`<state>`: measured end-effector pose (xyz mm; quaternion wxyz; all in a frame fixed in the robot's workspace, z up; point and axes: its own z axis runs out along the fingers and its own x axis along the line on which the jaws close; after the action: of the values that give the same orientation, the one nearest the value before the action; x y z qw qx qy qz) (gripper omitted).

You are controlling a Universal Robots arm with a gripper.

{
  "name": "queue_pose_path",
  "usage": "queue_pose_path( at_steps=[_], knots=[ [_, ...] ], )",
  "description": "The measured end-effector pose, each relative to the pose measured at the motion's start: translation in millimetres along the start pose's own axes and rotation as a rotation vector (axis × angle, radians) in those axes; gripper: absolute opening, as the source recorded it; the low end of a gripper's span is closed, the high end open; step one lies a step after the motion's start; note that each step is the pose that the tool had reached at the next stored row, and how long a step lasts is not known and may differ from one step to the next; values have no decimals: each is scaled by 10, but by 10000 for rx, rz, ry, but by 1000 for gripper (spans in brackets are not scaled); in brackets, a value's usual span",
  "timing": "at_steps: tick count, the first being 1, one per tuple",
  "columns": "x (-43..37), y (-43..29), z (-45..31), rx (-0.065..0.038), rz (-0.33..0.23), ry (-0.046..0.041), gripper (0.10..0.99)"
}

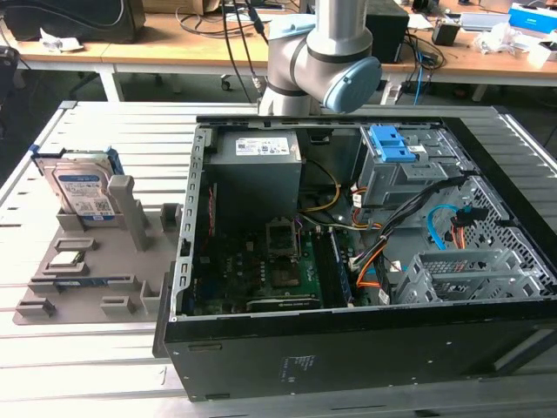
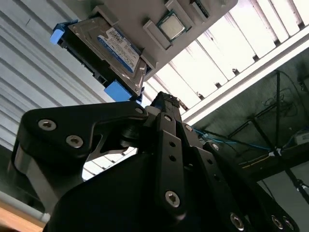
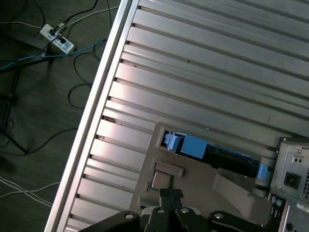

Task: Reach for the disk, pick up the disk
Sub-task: 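Pick up the disk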

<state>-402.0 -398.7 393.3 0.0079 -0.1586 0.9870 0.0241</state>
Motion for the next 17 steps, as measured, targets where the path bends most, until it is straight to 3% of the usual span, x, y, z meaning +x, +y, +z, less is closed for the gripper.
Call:
queue_pose_path(
  at_steps=[17],
  knots=[
    [0, 0, 0, -71, -3028, 136, 106]
  ],
)
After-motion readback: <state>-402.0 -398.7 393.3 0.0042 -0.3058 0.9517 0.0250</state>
